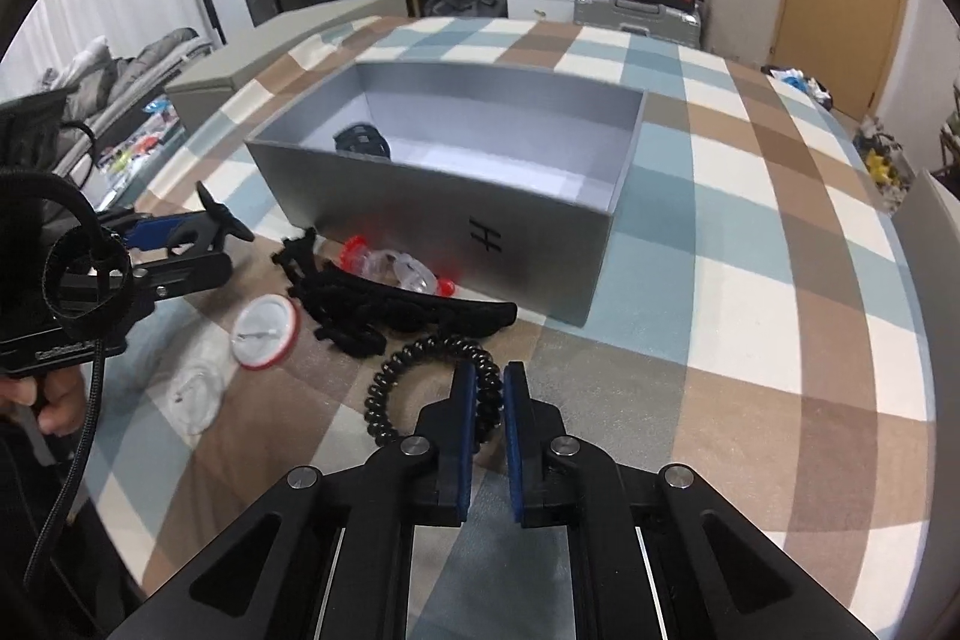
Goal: Organize jewelry
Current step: 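Grasp another black beaded bracelet with the right tool while the left tool grasps another claw clip, then carry the bracelet and claw clip into the silver box and open both tools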
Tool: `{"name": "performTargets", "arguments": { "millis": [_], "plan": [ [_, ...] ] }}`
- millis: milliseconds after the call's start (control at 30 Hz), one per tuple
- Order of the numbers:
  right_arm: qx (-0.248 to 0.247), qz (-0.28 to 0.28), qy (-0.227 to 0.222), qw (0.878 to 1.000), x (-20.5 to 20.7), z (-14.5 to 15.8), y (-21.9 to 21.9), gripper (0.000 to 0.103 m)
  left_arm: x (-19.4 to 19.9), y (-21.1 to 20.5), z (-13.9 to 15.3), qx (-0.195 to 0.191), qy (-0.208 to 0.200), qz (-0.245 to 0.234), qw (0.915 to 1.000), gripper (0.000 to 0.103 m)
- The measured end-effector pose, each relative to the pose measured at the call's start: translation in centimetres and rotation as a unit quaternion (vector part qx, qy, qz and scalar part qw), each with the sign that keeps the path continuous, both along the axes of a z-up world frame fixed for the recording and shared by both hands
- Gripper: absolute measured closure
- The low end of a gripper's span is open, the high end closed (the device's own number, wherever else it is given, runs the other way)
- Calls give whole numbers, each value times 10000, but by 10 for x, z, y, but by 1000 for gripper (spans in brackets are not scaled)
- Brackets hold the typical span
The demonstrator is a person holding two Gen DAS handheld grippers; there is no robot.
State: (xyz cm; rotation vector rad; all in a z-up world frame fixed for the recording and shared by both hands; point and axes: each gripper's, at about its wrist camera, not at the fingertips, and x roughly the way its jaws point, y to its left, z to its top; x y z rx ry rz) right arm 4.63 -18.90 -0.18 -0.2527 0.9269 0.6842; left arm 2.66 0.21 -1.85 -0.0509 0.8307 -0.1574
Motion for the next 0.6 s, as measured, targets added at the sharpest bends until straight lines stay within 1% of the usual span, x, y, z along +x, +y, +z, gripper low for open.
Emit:
{"name": "performTargets", "arguments": {
  "millis": [233, 300, 400, 467, 600],
  "plan": [
    [209, 88, -190, 9996, -9, 23, -5, 95, -3, 1, 10, -75, -254, 18, 9996, 61],
    [337, 94, -232, 9991, -11, 31, -8, 95, -3, 1, 13, -98, -333, 29, 9994, 61],
    [662, 23, -353, 9972, -11, 42, -13, 94, -5, 2, 18, -159, -493, 98, 9986, 61],
    [783, -102, -329, 9963, -8, 44, -16, 95, -5, 4, 21, -209, -586, 168, 9979, 61],
    [1253, -389, -337, 9908, 0, 48, -24, 94, -2, 4, 23, -249, -665, 264, 9971, 61]
  ]
}}
